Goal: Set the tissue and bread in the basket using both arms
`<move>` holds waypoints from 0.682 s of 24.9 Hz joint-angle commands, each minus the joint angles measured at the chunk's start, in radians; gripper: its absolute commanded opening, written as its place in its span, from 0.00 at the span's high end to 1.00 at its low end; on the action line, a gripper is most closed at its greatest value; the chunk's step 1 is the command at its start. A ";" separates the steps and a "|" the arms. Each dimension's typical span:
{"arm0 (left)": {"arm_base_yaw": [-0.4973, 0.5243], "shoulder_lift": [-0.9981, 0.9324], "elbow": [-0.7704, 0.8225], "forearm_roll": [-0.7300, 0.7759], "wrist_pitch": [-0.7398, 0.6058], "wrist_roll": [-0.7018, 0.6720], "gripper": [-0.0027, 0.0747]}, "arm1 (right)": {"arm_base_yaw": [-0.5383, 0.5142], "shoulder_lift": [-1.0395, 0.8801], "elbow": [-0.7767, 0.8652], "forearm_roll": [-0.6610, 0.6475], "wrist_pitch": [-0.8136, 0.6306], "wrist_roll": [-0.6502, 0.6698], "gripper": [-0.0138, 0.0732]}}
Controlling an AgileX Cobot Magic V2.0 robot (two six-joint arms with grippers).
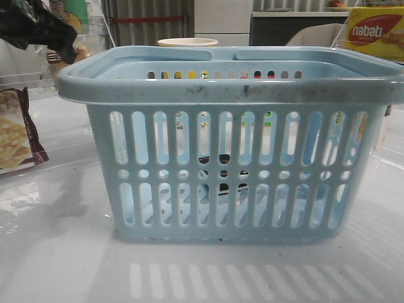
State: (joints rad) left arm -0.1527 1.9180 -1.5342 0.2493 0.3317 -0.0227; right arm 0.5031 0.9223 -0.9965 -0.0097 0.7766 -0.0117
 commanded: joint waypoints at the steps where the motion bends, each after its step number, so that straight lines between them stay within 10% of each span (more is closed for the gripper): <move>1: -0.002 0.001 -0.063 0.020 -0.153 0.000 0.16 | 0.000 -0.014 -0.024 -0.015 -0.067 -0.007 0.12; 6: -0.002 0.060 -0.067 0.025 -0.274 0.000 0.22 | 0.000 -0.014 -0.024 -0.015 -0.067 -0.007 0.12; 17: -0.002 0.057 -0.112 0.066 -0.190 0.000 0.80 | 0.000 -0.014 -0.024 -0.015 -0.067 -0.007 0.12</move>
State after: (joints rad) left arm -0.1546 2.0489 -1.5924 0.3087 0.1636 -0.0207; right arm 0.5031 0.9223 -0.9965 -0.0097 0.7766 -0.0117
